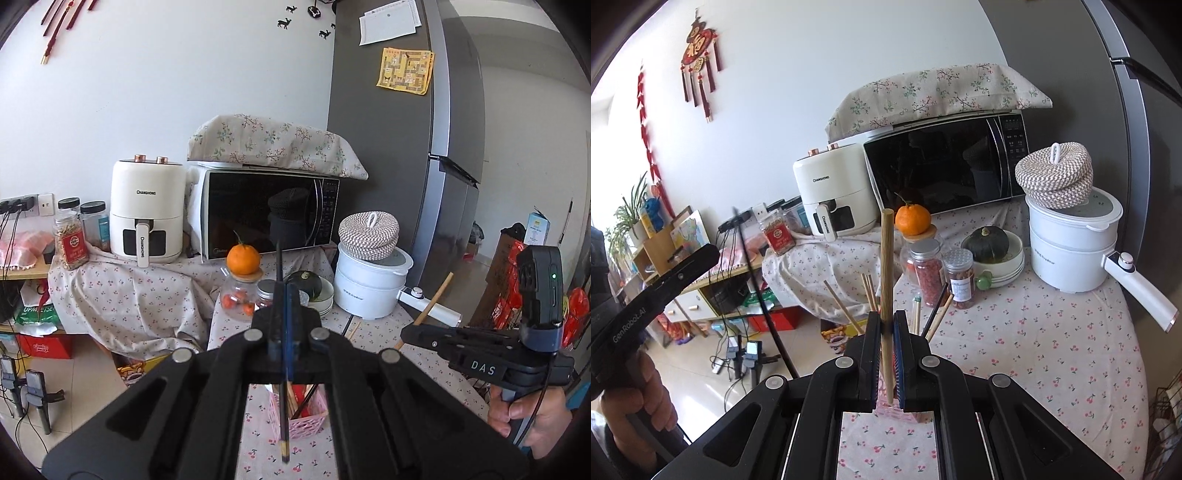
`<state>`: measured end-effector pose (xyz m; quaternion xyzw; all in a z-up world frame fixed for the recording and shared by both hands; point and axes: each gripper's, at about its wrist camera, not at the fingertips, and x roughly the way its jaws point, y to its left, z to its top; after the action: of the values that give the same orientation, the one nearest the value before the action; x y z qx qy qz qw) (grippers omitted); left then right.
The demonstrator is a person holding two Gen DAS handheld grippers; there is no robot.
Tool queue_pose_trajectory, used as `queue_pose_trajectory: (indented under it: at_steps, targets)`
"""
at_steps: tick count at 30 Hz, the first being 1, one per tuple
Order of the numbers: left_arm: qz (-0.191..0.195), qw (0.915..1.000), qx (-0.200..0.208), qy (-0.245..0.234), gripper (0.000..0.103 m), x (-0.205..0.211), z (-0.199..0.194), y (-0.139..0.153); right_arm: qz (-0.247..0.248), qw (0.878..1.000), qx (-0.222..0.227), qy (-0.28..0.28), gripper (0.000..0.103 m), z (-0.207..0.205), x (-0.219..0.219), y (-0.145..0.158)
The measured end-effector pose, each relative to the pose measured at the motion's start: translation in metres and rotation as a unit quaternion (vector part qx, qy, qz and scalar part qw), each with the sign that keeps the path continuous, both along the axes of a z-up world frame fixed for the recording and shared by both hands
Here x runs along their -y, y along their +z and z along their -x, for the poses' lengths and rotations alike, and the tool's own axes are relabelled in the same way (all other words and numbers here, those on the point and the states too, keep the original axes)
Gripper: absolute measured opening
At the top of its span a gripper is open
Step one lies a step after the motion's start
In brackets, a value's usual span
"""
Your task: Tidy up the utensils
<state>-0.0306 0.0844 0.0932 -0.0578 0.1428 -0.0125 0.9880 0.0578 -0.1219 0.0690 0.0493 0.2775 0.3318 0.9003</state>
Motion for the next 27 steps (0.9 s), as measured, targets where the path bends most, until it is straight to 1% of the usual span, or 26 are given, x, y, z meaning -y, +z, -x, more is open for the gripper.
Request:
queue_pose_trajectory:
  at_steps: [3,4,6,7,8,9,10,11,12,13,15,16,18,22,24,27]
  targets:
    - [-0.003,1.0000,0.002,-0.009,0.000,0.005,-0.003,-0.001,0.003,1.000,-0.001,-0.002,0.007,-0.003,-0.003,-0.003]
    - [-0.001,0.9999,-0.010,-0.013,0.000,0.006,-0.005,-0.002,0.004,1.000,-0.001,-0.004,0.007,-0.004,-0.004,-0.004]
    - [0.013,0.9978,-0.058,-0.030,0.000,0.006,-0.014,-0.011,0.003,1.000,-0.005,-0.007,0.007,-0.006,-0.003,-0.005]
    - [0.026,0.9961,-0.078,-0.032,0.000,0.003,-0.017,-0.018,0.002,1.000,-0.007,-0.007,0.007,-0.006,-0.002,-0.006]
    - [0.027,0.9936,-0.106,-0.028,0.001,0.002,-0.021,-0.028,0.003,1.000,-0.008,-0.008,0.007,-0.007,-0.001,-0.007]
    - [0.020,0.9896,-0.140,-0.027,0.007,0.000,-0.027,-0.040,0.004,1.000,-0.008,-0.008,0.007,-0.006,0.001,-0.007]
    - [0.018,0.9847,-0.171,-0.030,0.018,-0.003,-0.032,-0.053,0.006,1.000,-0.007,-0.009,0.007,-0.006,0.003,-0.007]
    - [0.019,0.9779,-0.206,-0.031,0.028,-0.006,-0.038,-0.069,0.007,1.000,-0.008,-0.008,0.007,-0.006,0.006,-0.008]
    - [0.025,0.9692,-0.243,-0.030,0.043,-0.010,-0.043,-0.085,0.007,1.000,-0.010,-0.008,0.007,-0.006,0.008,-0.009]
    - [0.034,0.9599,-0.277,-0.026,0.045,-0.016,-0.047,-0.103,0.007,1.000,-0.012,-0.007,0.007,-0.006,0.011,-0.010]
    - [0.047,0.9402,-0.337,-0.022,0.045,-0.026,-0.054,-0.134,0.008,1.000,-0.015,-0.007,0.007,-0.006,0.017,-0.012]
    - [0.052,0.9324,-0.357,-0.015,0.045,-0.031,-0.056,-0.147,0.008,1.000,-0.017,-0.006,0.007,-0.006,0.019,-0.012]
    - [0.061,0.9197,-0.388,0.002,0.045,-0.040,-0.059,-0.167,0.004,1.000,-0.024,-0.003,0.007,-0.007,0.024,-0.013]
    - [0.098,0.9009,-0.423,0.008,0.045,-0.048,-0.067,-0.190,-0.002,1.000,-0.024,-0.009,0.007,-0.007,0.031,-0.011]
    - [0.102,0.8914,-0.442,0.014,0.045,-0.048,-0.076,-0.201,-0.007,1.000,-0.024,-0.011,0.007,-0.007,0.033,-0.009]
    - [0.094,0.8754,-0.474,0.022,0.043,-0.044,-0.088,-0.221,-0.011,1.000,-0.022,-0.010,0.007,-0.006,0.035,-0.007]
